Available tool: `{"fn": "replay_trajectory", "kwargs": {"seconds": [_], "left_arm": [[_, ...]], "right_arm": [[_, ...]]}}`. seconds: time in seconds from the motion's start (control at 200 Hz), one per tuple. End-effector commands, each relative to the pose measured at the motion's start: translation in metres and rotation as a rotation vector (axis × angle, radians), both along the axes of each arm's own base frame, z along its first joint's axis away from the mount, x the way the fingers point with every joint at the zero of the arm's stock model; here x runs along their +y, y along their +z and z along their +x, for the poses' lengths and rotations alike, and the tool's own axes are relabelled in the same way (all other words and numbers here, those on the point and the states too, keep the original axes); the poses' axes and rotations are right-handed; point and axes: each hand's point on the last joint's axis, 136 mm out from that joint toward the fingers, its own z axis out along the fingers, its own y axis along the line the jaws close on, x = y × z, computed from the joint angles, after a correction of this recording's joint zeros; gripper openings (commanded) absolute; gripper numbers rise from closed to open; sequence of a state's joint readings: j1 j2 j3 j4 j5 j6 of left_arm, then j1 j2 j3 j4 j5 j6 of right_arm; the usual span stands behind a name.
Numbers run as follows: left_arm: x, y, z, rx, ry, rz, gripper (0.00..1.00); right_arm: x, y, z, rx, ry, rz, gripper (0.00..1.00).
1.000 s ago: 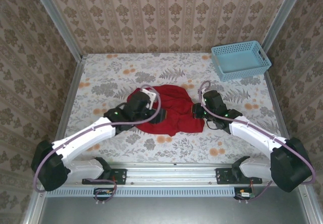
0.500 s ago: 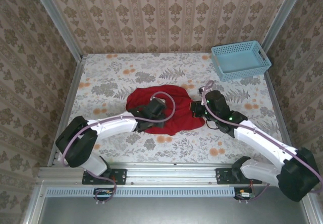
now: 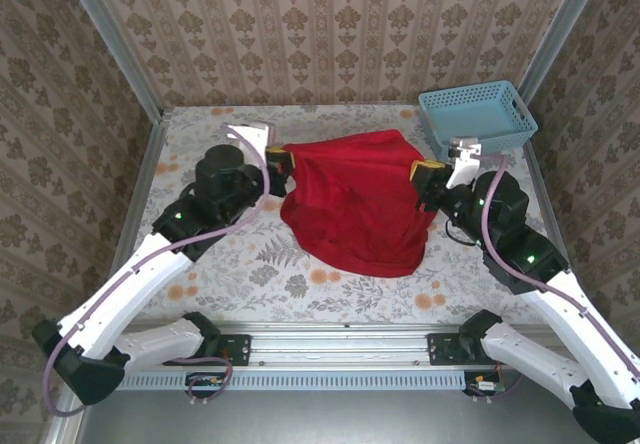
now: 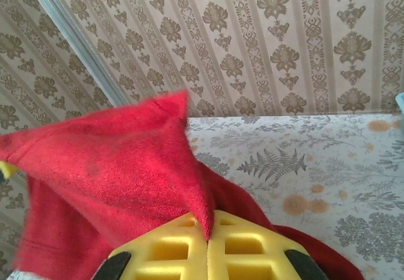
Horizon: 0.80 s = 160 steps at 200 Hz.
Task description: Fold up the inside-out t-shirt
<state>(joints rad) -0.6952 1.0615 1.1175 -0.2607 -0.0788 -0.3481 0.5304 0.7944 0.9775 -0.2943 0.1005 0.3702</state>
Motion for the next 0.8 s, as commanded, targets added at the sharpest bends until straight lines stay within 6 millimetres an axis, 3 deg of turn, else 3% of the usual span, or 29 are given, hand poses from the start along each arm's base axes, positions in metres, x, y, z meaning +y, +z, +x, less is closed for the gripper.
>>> {"fn": "replay_trajectory", "kwargs": {"seconds": [0.0, 0.1, 0.175, 0.255, 0.315, 0.39, 0.45, 0.545, 0.645, 0.73, 0.795], "left_arm": [[0.033, -0.127, 0.015, 0.333, 0.095, 0.168, 0.00], [0.054, -0.189, 0.012, 0.534, 0.130, 0.207, 0.00], [0.061, -0.219, 0.006, 0.635, 0.131, 0.252, 0.00], [0.067, -0.231, 0.001, 0.656, 0.148, 0.277, 0.00], [0.072, -0.231, 0.000, 0.642, 0.164, 0.270, 0.00], [0.082, -0.229, 0.000, 0.631, 0.193, 0.253, 0.00], [0.090, -0.228, 0.001, 0.628, 0.217, 0.241, 0.00], [0.095, -0.228, -0.001, 0.628, 0.226, 0.243, 0.00], [0.098, -0.233, -0.003, 0.639, 0.234, 0.256, 0.00], [0.102, -0.238, -0.004, 0.658, 0.253, 0.269, 0.00], [0.108, -0.241, -0.005, 0.672, 0.284, 0.291, 0.02]], "right_arm": [[0.015, -0.091, 0.009, 0.208, 0.024, -0.067, 0.00], [0.053, -0.150, 0.003, 0.302, 0.115, -0.094, 0.00], [0.079, -0.182, -0.004, 0.349, 0.158, -0.188, 0.00], [0.106, -0.204, -0.012, 0.401, 0.244, -0.247, 0.00], [0.125, -0.209, -0.018, 0.419, 0.323, -0.263, 0.00], [0.135, -0.202, -0.021, 0.412, 0.371, -0.270, 0.15], [0.128, -0.193, -0.017, 0.390, 0.339, -0.292, 0.31], [0.097, -0.177, 0.001, 0.359, 0.198, -0.316, 0.52], [0.054, -0.173, 0.025, 0.410, 0.048, -0.293, 0.56], [0.015, -0.186, 0.042, 0.513, -0.102, -0.308, 0.55], [0.001, -0.201, 0.048, 0.591, -0.154, -0.321, 0.56]]}}
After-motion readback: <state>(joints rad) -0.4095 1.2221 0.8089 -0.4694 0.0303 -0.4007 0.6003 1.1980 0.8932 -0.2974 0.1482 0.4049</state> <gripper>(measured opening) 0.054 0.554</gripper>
